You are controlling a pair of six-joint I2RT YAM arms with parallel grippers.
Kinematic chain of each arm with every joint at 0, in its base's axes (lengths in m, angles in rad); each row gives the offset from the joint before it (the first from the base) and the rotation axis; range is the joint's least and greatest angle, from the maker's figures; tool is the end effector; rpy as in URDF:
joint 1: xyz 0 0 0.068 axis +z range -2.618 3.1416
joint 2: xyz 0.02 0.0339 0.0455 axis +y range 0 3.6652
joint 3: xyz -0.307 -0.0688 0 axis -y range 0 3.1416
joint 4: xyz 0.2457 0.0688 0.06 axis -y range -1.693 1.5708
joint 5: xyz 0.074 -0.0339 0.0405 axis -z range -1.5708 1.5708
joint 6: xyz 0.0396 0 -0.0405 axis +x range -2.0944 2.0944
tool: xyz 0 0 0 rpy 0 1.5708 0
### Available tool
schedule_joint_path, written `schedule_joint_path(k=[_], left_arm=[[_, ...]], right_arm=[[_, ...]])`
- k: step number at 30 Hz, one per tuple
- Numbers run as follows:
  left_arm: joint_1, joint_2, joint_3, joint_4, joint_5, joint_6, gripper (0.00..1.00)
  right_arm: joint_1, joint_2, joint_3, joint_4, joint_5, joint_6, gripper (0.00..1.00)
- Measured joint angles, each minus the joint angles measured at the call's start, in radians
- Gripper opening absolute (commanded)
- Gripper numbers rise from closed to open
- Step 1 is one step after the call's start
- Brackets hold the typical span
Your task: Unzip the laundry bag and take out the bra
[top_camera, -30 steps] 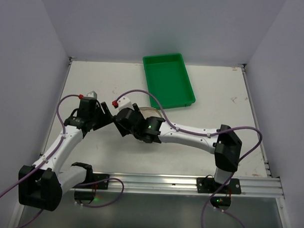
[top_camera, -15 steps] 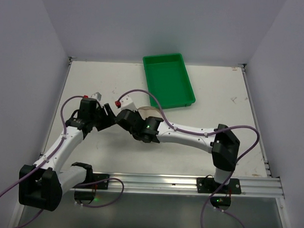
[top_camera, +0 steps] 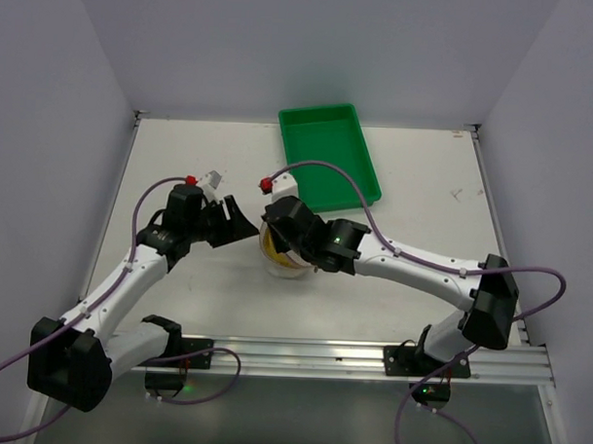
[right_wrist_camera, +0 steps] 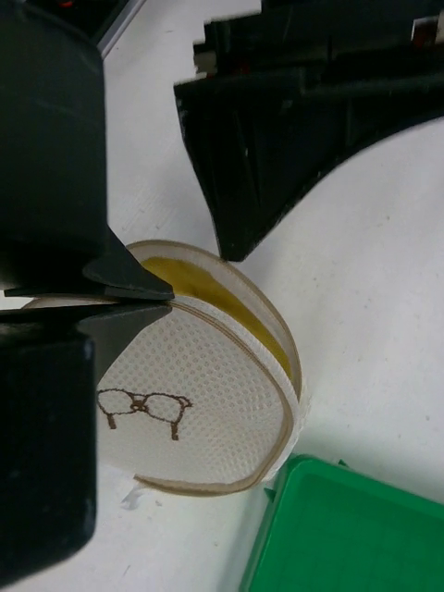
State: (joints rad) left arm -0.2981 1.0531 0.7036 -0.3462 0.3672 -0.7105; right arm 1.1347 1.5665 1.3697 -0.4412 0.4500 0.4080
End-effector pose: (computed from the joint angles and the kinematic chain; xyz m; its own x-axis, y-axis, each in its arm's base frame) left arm 0.1914 -0.0737 0.2814 -0.8150 -0.3864 -0.4318 0.0079 0.7377 -0.6751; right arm 0.1674 0.3185 0.3660 -0.4962 -0.2190 -0.8401 -0.5139 0.8540 0.0809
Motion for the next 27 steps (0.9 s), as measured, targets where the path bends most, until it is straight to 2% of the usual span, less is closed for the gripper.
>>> schedule_joint_path(k=[4, 14, 15, 18, 19, 21, 22, 26, 27], left_arm=[[-0.011, -0.005, 0.017, 0.017, 0.0, -0.014, 0.61], [-0.069, 0.02, 0.058, 0.026, 0.012, -0.039, 0.61], [-0.082, 0.025, 0.064, 0.028, 0.012, -0.039, 0.61], [-0.105, 0.045, 0.088, 0.032, 0.011, -0.038, 0.61], [-0.109, 0.051, 0.094, 0.032, 0.01, -0.037, 0.61], [-0.111, 0.056, 0.099, 0.03, 0.002, -0.036, 0.61], [-0.111, 0.057, 0.099, 0.027, -0.004, -0.034, 0.61], [-0.111, 0.06, 0.1, 0.01, -0.029, -0.026, 0.61], [-0.111, 0.06, 0.1, 0.008, -0.034, -0.026, 0.61]], right_arm=[[-0.064, -0.102, -0.108, 0.011, -0.028, 0.033, 0.0], [-0.168, -0.459, -0.393, 0.018, -0.023, 0.129, 0.11], [-0.174, -0.478, -0.413, 0.016, -0.021, 0.138, 0.16], [-0.214, -0.527, -0.477, 0.006, -0.015, 0.171, 0.24], [-0.239, -0.541, -0.496, -0.007, -0.014, 0.183, 0.35], [-0.297, -0.569, -0.529, -0.045, -0.013, 0.204, 0.48], [-0.32, -0.581, -0.539, -0.064, -0.014, 0.207, 0.62], [-0.357, -0.633, -0.534, -0.141, -0.022, 0.191, 0.82], [-0.357, -0.64, -0.521, -0.151, -0.028, 0.185, 0.85]])
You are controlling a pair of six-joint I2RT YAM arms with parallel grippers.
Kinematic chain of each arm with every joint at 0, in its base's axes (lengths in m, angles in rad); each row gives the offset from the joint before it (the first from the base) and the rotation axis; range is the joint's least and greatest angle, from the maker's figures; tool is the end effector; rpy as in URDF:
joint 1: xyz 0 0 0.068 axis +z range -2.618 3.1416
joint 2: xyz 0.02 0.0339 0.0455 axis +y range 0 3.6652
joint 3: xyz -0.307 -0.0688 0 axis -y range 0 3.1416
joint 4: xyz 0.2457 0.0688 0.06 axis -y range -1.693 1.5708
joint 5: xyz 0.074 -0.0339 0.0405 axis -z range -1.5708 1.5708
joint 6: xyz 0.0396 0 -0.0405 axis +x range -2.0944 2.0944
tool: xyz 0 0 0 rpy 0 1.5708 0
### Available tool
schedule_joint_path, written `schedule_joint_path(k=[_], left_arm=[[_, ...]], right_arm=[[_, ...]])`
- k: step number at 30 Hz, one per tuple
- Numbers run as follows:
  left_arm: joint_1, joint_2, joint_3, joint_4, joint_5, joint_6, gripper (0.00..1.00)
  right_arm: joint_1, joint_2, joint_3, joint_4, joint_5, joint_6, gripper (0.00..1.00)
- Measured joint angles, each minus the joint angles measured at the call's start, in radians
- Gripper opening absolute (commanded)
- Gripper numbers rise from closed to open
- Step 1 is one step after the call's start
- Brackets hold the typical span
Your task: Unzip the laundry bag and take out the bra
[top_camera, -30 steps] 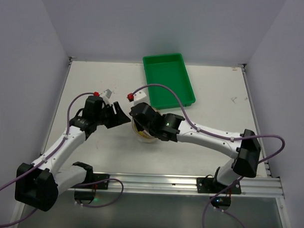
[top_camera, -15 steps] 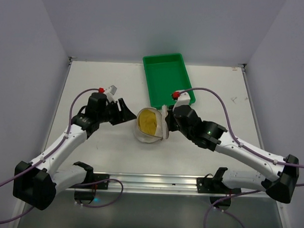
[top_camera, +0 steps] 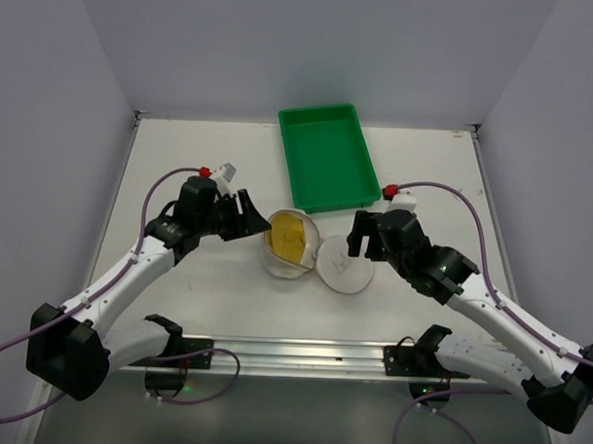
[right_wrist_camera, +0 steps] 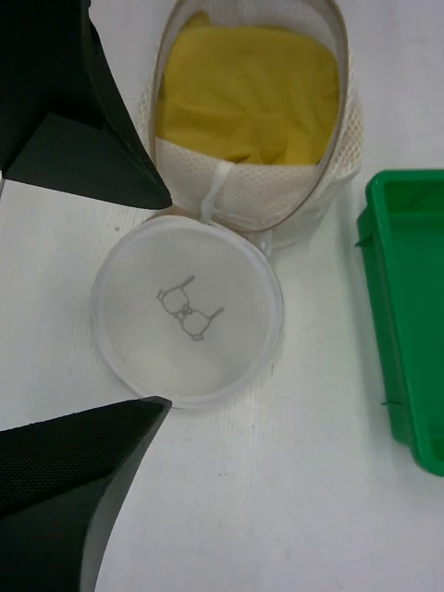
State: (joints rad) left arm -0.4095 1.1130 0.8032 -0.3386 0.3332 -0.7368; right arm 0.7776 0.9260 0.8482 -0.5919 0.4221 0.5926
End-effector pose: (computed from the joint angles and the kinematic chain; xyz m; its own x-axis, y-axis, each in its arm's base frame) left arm 0.2016 -0.1016 0.3038 -0.8238 -0.3346 -0.4576 0.0835 0.7267 -0.6818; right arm 0.1336 0.1087 0.3312 -0.5965 0.1277 -0.7924 -0.0940 0.9694 0.2269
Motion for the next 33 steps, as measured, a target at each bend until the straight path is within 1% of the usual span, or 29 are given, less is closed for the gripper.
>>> schedule_joint_path(k=[2, 6, 9, 11, 14, 15, 19, 22, 26, 29, 30, 32, 33], left_arm=[[0.0, 0.0, 0.0, -0.002, -0.007, 0.0, 0.6], [-0.005, 0.003, 0.0, -0.005, -0.021, 0.001, 0.57], [-0.006, 0.013, 0.0, -0.008, -0.024, 0.003, 0.54], [-0.006, 0.019, 0.0, -0.01, -0.025, 0.01, 0.52], [-0.006, 0.02, 0.0, -0.018, -0.026, 0.02, 0.49], [-0.006, 0.02, 0.0, -0.018, -0.027, 0.021, 0.49], [-0.007, 0.02, 0.0, -0.021, -0.028, 0.023, 0.45], [-0.012, 0.02, 0.0, -0.022, -0.028, 0.024, 0.44], [-0.017, 0.02, 0.0, -0.021, -0.03, 0.024, 0.39], [-0.018, 0.02, -0.001, -0.021, -0.031, 0.024, 0.29], [-0.018, 0.02, -0.004, -0.019, -0.032, 0.025, 0.21], [-0.018, 0.02, -0.013, -0.018, -0.035, 0.025, 0.14], [-0.018, 0.02, -0.017, -0.019, -0.037, 0.026, 0.08]], right_arm=[[0.0, -0.003, 0.041, -0.005, -0.024, -0.022, 0.87], [0.002, 0.027, 0.106, 0.068, -0.143, -0.062, 0.86], [0.031, 0.119, 0.141, 0.146, -0.242, -0.072, 0.82], [0.08, 0.213, 0.162, 0.196, -0.277, -0.074, 0.79], [0.152, 0.356, 0.186, 0.262, -0.323, -0.068, 0.72], [0.17, 0.396, 0.188, 0.286, -0.34, -0.064, 0.71], [0.196, 0.493, 0.189, 0.354, -0.362, -0.04, 0.69], [0.195, 0.521, 0.189, 0.404, -0.359, -0.024, 0.68], [0.195, 0.55, 0.19, 0.473, -0.352, -0.009, 0.67], [0.195, 0.583, 0.19, 0.498, -0.352, 0.005, 0.65], [0.195, 0.59, 0.19, 0.502, -0.352, 0.011, 0.64], [0.195, 0.592, 0.186, 0.509, -0.341, 0.023, 0.63], [0.195, 0.59, 0.183, 0.515, -0.333, 0.028, 0.63]])
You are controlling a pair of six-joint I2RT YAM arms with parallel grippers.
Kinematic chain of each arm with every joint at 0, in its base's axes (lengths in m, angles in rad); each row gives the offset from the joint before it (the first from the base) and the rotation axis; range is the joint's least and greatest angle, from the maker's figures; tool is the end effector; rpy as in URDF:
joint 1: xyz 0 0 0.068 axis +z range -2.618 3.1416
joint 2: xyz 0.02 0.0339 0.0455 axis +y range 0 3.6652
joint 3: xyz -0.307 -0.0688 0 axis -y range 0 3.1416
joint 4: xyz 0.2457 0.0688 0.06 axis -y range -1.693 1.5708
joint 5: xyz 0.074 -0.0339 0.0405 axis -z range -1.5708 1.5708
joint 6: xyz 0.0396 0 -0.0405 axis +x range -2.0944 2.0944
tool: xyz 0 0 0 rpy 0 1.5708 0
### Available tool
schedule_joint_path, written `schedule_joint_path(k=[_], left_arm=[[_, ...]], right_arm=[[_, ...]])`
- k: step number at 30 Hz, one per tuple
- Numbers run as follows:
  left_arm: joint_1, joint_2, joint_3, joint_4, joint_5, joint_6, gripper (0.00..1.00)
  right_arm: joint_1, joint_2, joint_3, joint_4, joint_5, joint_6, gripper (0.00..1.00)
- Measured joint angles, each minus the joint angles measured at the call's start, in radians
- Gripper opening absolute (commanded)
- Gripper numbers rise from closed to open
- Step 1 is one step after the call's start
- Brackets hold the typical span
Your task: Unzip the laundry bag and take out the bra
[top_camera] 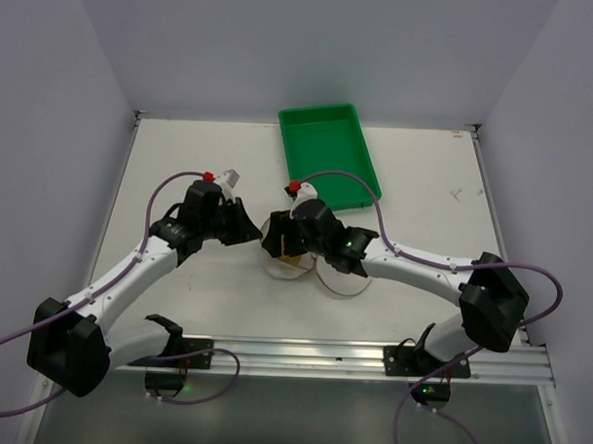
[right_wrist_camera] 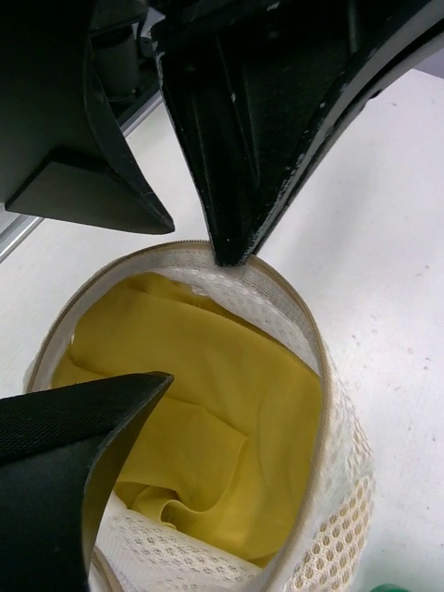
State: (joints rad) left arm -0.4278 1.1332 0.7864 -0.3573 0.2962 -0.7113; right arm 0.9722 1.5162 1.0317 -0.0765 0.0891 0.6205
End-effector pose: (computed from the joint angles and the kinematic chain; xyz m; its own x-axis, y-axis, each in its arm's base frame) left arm 0.2014 -0.1045 0.2921 -0.8374 -0.3044 -0.4540 0.0694 0.7646 -0.6407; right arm 0.1971 0.2828 0.2983 -0.6977 0.0049 -0.7164 -0.4606 0.7628 0.4538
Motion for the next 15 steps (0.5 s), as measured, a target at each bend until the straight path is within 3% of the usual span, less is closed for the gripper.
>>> schedule_joint_path(k=[2, 15], left_arm=[[0.0, 0.0, -0.012, 0.0, -0.004, 0.0, 0.0], [0.0, -0.016, -0.045, 0.001, -0.011, 0.002, 0.0]], right_arm=[[0.0, -0.002, -0.006, 0.014, 0.012, 0.007, 0.62], [0.0, 0.007, -0.011, 0.017, 0.079, 0.032, 0.59]])
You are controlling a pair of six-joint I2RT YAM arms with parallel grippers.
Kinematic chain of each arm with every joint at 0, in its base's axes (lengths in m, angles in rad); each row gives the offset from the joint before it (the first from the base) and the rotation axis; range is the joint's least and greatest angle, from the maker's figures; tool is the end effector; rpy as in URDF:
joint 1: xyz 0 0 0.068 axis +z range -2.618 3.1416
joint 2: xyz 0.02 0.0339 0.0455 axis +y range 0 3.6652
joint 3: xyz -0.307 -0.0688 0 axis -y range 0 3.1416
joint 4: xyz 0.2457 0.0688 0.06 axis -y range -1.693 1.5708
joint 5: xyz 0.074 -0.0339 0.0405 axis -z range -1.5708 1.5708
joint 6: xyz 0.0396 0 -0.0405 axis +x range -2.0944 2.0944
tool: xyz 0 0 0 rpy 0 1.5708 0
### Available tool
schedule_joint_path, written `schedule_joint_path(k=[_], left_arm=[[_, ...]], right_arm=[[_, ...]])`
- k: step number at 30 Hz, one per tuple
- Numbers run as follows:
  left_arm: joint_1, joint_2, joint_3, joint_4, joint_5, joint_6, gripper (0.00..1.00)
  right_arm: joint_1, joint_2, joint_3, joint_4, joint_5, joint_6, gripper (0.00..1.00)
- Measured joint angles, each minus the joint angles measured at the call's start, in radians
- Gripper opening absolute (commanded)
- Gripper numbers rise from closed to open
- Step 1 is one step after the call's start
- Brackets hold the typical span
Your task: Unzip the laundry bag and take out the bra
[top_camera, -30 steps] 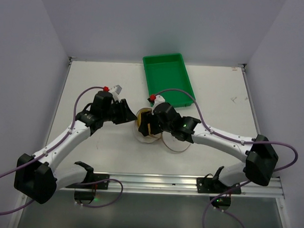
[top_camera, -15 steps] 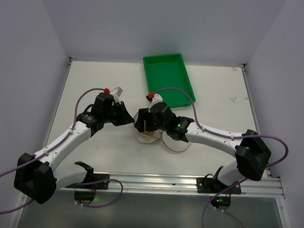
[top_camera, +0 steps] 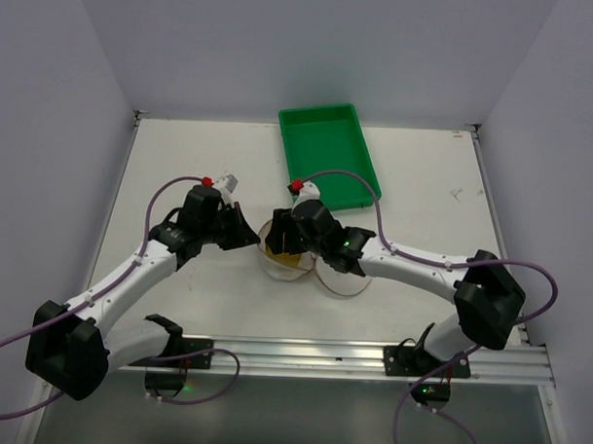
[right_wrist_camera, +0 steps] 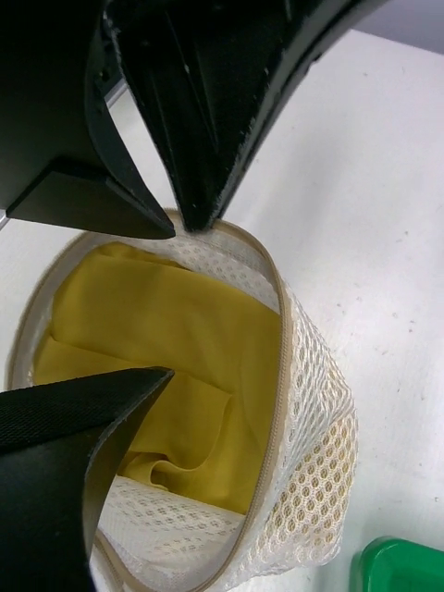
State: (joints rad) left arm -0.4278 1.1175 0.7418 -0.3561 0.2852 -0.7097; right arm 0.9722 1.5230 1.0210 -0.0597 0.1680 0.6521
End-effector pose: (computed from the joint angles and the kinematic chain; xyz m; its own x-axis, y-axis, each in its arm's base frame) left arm 0.1951 -0.1012 0.2803 -0.8447 -0.3021 -0.4418 0.0503 0.7771 -0.6274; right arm 0.2000 0.2815 0.2943 -0.6844 0.0584 -0.7267 -0.4019 0.8015 0.4428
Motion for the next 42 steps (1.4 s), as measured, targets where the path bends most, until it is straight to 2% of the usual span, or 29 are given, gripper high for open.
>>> schedule_joint_path(k=[6, 8, 9, 10, 12, 13, 17, 25, 30, 36, 42], left_arm=[[0.0, -0.018, -0.003, -0.001, -0.001, 0.0, 0.0], [0.0, -0.019, -0.003, -0.001, -0.001, 0.0, 0.0], [0.0, -0.019, -0.003, -0.001, -0.001, 0.0, 0.0], [0.0, -0.019, -0.003, -0.001, -0.001, 0.0, 0.0], [0.0, -0.019, -0.003, -0.001, -0.001, 0.0, 0.0], [0.0, -0.019, -0.003, -0.002, -0.002, 0.0, 0.0], [0.0, -0.019, -0.003, -0.008, -0.018, 0.005, 0.0], [0.0, 0.009, -0.003, -0.019, -0.042, 0.015, 0.0], [0.0, 0.034, -0.003, -0.019, -0.043, 0.016, 0.0], [0.0, 0.038, -0.003, -0.02, -0.043, 0.017, 0.0], [0.0, 0.043, -0.004, -0.024, -0.042, 0.017, 0.0]], right_arm=[[0.0, 0.082, 0.018, 0.002, -0.003, 0.003, 0.58], [0.0, 0.106, 0.023, 0.002, -0.008, 0.004, 0.51], [0.0, 0.116, 0.024, 0.002, -0.009, 0.004, 0.45], [0.0, 0.122, 0.025, 0.002, -0.01, 0.006, 0.29], [0.0, 0.126, 0.024, 0.001, -0.012, 0.007, 0.12], [-0.002, 0.125, 0.024, 0.002, -0.012, 0.007, 0.0], [-0.018, 0.082, 0.007, -0.003, -0.024, -0.012, 0.0], [-0.031, -0.243, 0.011, -0.083, -0.139, -0.157, 0.0], [-0.067, -0.359, 0.07, -0.101, -0.224, -0.209, 0.0], [-0.197, -0.358, 0.227, -0.113, -0.335, -0.229, 0.0], [-0.255, -0.307, 0.441, -0.109, -0.389, -0.281, 0.0]])
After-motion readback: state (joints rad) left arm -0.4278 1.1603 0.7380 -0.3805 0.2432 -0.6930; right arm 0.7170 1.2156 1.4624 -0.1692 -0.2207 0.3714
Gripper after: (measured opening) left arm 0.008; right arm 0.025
